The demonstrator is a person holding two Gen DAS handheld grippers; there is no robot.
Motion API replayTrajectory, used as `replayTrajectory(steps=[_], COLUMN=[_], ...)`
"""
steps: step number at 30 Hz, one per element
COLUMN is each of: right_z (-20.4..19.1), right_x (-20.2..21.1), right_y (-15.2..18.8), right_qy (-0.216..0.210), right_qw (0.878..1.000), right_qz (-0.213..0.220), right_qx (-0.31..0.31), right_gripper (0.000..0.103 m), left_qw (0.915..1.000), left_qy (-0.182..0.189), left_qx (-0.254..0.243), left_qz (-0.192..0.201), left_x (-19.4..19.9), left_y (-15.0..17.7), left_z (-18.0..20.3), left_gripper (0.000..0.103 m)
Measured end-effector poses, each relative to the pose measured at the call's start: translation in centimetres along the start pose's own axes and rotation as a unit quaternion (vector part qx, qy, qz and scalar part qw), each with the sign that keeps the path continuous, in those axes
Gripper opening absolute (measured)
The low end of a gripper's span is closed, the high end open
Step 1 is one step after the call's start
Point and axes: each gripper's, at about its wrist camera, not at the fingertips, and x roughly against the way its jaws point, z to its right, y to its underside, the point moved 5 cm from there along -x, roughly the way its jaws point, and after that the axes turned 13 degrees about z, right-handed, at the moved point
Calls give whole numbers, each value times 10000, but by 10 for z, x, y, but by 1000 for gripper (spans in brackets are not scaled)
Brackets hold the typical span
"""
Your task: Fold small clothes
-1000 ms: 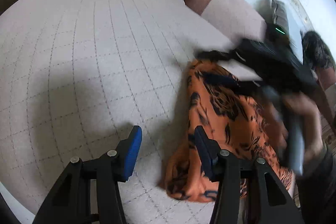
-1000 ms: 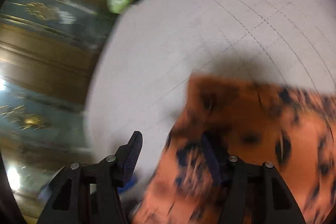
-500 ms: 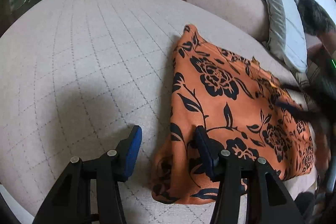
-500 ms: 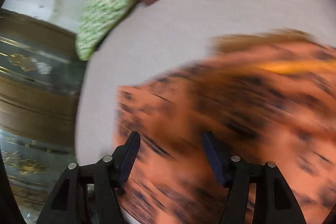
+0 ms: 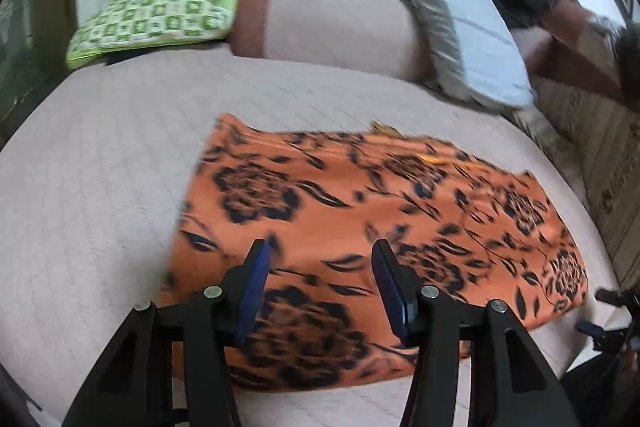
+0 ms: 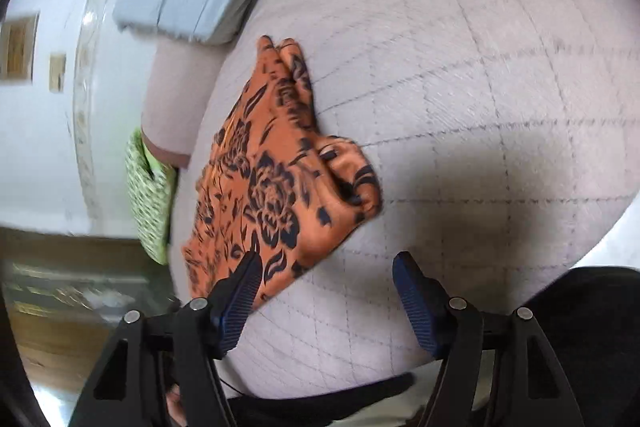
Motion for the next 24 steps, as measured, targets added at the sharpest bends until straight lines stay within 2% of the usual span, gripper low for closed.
replayTrajectory(steps=[3,5,8,10,12,13,14,16,18,20,21,22,23,24], right_z=[-3,-3,1,-3,-4,-5,-9,-29,-54,-48,-26,-8,-5,-9], right_x=[-15,-26,-42,-45,-47,-44,-43,-33,-14,-22,-42,-53,-47,-42], right_y=[-14,-21,-28,-28,-29,-30,-30,-30,-27,-23,-18,-15,-20,-23], right_qy=[-372,-442,-636,-602,-282,-179,-131,-120,-52,316,678,643,397,309], right_qw=[9992,9987,9951,9960,9991,9995,9998,9983,9920,9891,9904,9944,9981,9986], right_qz=[-16,83,107,113,134,125,154,392,658,557,95,-233,-102,-88], right_qx=[-155,-230,-747,-657,-279,-211,-86,408,1072,1329,1200,802,466,420], right_gripper=[71,72,72,69,38,28,19,14,13,13,13,18,16,19], left_qw=[9999,9997,9997,9997,9997,9997,9997,9998,9999,10000,10000,9998,9993,9989], left_qy=[-79,-129,-190,-221,-193,-186,-182,-150,-123,-77,-66,-91,-171,-221], left_qx=[-62,-35,-19,26,73,69,58,28,10,2,-13,-61,-148,-152], left_qz=[-136,-185,-123,-112,-147,-156,-160,-118,-28,4,-49,-140,-308,-382], left_x=[-5,-8,-3,-4,-9,-10,-11,-10,-6,-5,-7,-11,-17,-20], left_y=[7,8,6,8,11,12,13,12,10,10,11,14,18,21], left_z=[7,5,3,1,1,2,3,5,6,8,9,9,9,8], left_gripper=[54,54,54,56,56,56,56,56,56,56,57,58,59,59])
